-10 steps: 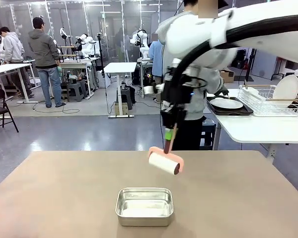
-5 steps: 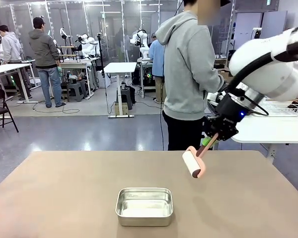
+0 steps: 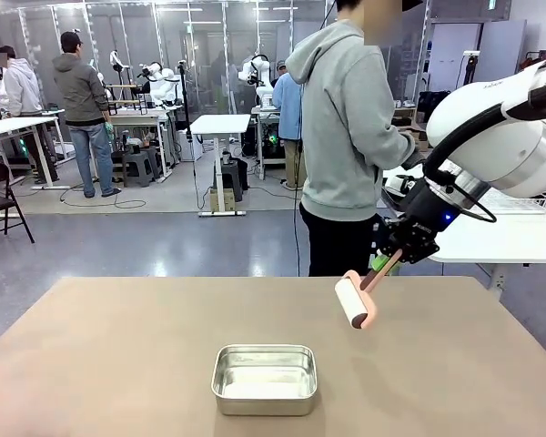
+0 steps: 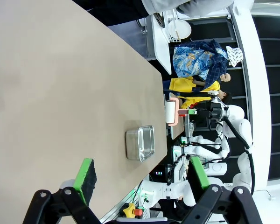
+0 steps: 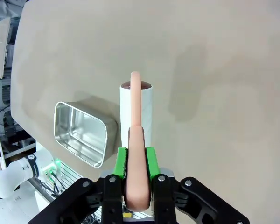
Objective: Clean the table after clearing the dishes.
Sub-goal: When the right (or left) Handle tray is removed, use the right hand (or left hand) to clean the right (or left) side of the table with the Lint Roller.
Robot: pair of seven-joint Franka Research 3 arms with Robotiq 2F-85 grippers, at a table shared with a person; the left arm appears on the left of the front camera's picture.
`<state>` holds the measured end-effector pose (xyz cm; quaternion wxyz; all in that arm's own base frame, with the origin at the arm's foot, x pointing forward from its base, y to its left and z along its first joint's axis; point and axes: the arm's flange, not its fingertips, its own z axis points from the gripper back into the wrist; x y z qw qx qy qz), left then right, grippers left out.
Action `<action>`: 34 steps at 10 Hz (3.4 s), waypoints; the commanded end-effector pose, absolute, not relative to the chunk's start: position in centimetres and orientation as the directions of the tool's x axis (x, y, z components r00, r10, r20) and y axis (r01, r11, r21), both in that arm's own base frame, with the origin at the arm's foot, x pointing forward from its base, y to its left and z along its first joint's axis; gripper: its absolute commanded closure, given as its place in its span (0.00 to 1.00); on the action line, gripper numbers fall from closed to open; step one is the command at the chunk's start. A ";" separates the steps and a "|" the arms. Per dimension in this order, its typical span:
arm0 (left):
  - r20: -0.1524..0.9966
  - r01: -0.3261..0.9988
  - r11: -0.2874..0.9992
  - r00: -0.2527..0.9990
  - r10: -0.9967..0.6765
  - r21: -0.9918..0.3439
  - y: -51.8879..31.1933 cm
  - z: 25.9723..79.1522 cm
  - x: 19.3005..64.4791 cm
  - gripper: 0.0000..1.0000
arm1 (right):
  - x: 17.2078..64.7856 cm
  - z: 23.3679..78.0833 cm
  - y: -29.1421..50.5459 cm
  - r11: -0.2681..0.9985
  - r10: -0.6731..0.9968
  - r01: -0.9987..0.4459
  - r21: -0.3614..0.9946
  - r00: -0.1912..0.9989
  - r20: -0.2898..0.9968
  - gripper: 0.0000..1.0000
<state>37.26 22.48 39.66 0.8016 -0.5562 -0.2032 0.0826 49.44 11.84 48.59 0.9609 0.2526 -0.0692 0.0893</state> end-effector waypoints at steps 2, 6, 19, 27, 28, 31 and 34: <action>0.234 0.097 0.366 0.906 0.351 -0.925 22.6 39.8 36.9 0.00 | 49.4 48.6 11.8 0.856 0.137 -0.207 0.473 0.974 0.178 0.79; 0.234 0.097 0.366 0.906 0.351 -0.925 22.6 39.8 36.9 0.00 | 53.8 44.3 9.5 0.822 -0.136 0.054 0.567 0.985 0.104 0.79; 0.234 0.097 0.366 0.906 0.351 -0.925 22.6 39.8 36.9 0.00 | 55.8 32.2 5.9 0.777 -0.064 0.042 0.628 0.998 0.013 0.79; 0.234 0.097 0.366 0.906 0.351 -0.925 22.6 39.8 36.9 0.00 | 59.0 28.8 -10.9 0.755 -0.046 0.054 0.653 0.999 -0.029 0.79; 0.234 0.097 0.366 0.906 0.351 -0.925 22.6 39.8 36.9 0.00 | 59.4 28.9 -12.5 0.770 -0.049 0.058 0.635 0.998 -0.032 0.79; 0.234 0.097 0.366 0.906 0.351 -0.925 22.6 39.8 36.9 0.00 | 60.1 29.4 -16.8 0.871 -0.083 0.115 0.478 0.993 -0.088 0.79; 0.234 0.097 0.366 0.906 0.351 -0.925 22.6 39.8 36.9 0.00 | 59.1 31.9 -19.6 0.921 -0.154 0.179 0.346 0.983 -0.098 0.79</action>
